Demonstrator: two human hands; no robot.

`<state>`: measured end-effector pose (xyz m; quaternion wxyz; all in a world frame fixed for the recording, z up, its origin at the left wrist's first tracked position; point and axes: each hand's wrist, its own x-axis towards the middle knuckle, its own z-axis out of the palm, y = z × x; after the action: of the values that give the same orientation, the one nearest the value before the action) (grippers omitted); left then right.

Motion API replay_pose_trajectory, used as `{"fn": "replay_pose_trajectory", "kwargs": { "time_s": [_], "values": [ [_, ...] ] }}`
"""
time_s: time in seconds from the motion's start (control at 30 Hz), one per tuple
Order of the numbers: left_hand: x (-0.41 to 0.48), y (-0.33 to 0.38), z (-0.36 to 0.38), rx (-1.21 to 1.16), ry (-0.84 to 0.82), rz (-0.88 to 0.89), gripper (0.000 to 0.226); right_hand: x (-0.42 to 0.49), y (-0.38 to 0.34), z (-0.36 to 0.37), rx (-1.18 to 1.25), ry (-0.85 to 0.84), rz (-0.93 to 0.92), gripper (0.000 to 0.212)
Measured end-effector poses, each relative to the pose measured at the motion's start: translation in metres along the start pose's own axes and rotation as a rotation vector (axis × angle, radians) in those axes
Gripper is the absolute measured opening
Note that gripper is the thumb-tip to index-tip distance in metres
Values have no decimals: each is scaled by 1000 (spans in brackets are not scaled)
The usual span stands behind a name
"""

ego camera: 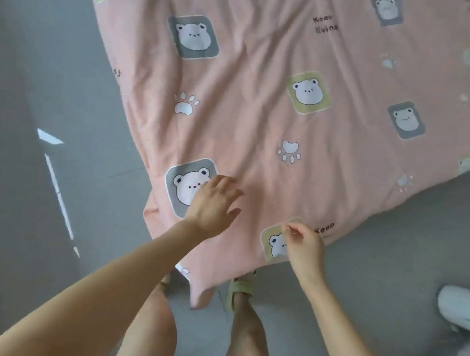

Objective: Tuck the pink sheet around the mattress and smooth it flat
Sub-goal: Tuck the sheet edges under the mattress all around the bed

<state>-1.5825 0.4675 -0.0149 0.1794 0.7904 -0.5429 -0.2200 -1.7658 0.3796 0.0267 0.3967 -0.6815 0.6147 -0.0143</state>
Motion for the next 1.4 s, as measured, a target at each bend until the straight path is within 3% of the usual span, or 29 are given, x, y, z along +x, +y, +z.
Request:
{"fn": "replay_pose_trajectory", "kwargs": {
  "time_s": [0.1,0.3,0.5,0.7,0.8,0.93,1.03,1.13,1.23,1.3,1.4],
  "values": [
    [13,13,6,227,-429,215,54,-23,31,16,217,80,314,14],
    [24,39,34,637,-655,611,63,-81,76,70,787,101,873,14],
    [34,62,60,667,-657,1046,56,-124,101,117,1117,2,982,16],
    [31,76,76,946,-704,1423,35,-145,107,147,1387,-47,1105,10],
    [30,77,87,964,-722,1599,28,-153,99,167,1540,-135,1201,15],
    [28,79,99,920,-793,1702,49,-161,82,190,1714,-243,1296,42],
    [33,76,107,854,-809,1773,50,-152,68,199,1849,-239,1306,46],
    [45,73,112,769,-798,1876,48,-135,54,201,1922,-40,1349,28],
    [48,72,113,750,-845,1948,47,-130,45,209,1849,405,1443,9],
    [44,72,114,782,-936,1965,51,-132,40,217,1619,669,1436,27],
    [34,77,122,954,-1079,1952,71,-126,26,227,1532,840,1403,44]
  ]
}}
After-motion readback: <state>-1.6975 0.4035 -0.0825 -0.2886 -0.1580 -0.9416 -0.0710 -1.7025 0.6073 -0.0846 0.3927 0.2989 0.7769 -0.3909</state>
